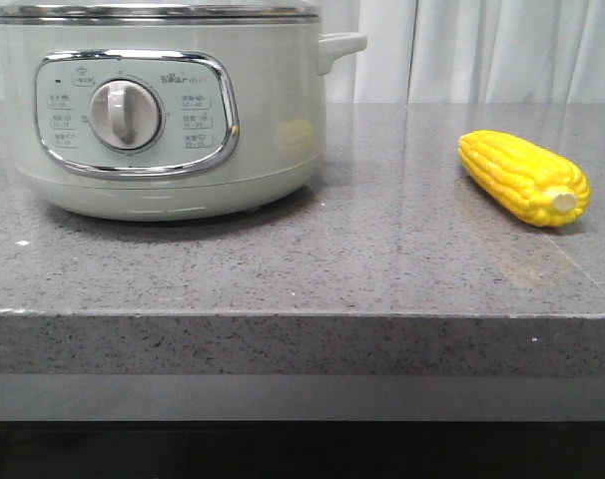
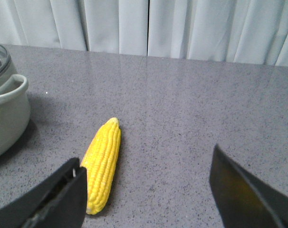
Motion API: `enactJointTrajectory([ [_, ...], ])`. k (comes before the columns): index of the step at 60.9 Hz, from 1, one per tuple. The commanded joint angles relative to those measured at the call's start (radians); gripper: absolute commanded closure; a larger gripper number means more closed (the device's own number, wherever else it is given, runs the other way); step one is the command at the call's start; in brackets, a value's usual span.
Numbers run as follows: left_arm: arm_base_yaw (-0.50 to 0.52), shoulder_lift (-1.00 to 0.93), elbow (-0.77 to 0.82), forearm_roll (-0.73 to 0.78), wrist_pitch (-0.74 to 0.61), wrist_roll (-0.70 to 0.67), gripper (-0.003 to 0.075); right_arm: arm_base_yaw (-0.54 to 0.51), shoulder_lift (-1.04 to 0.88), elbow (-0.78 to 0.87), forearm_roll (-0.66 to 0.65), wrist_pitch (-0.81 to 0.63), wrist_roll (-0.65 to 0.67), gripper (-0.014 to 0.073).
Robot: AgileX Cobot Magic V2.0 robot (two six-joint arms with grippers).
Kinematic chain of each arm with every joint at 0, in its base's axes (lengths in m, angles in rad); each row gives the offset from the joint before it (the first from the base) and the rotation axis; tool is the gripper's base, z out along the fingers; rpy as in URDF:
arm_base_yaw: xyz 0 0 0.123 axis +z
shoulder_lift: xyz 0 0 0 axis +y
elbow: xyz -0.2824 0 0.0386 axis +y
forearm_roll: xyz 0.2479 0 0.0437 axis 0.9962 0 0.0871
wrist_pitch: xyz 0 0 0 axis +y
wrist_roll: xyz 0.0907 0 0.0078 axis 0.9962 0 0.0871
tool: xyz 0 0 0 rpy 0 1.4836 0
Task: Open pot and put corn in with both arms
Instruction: 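Grasp the glass lid knob with the left gripper, then lift the glass lid off the pot with the left gripper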
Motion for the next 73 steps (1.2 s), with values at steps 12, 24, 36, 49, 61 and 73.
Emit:
enactJointTrajectory([
  [12, -0.178, 0.329, -0.388, -0.014, 0.121, 0.008, 0.0103, -0.005, 0.027, -0.034, 0.0, -0.067, -0.004, 0.0036],
  [24, -0.297, 0.6, -0.685, -0.023, 0.285, 0.006, 0.0103, -0.005, 0.027, -0.034, 0.0, -0.063, -0.004, 0.0036],
  [36, -0.356, 0.835, -0.959, -0.03, 0.456, 0.006, 0.0103, -0.004, 0.027, -0.034, 0.0, -0.062, -0.004, 0.0036],
  [49, -0.373, 1.013, -1.162, -0.03, 0.537, 0.006, 0.0103, -0.003, 0.027, -0.034, 0.0, -0.061, -0.004, 0.0036],
  [61, -0.373, 1.076, -1.22, -0.03, 0.588, 0.006, 0.0106, -0.003, 0.027, -0.034, 0.0, -0.058, -0.004, 0.0036],
  [73, -0.373, 1.076, -1.225, -0.03, 0.624, 0.006, 0.0241, -0.003, 0.027, -0.034, 0.0, -0.058, -0.004, 0.0036],
])
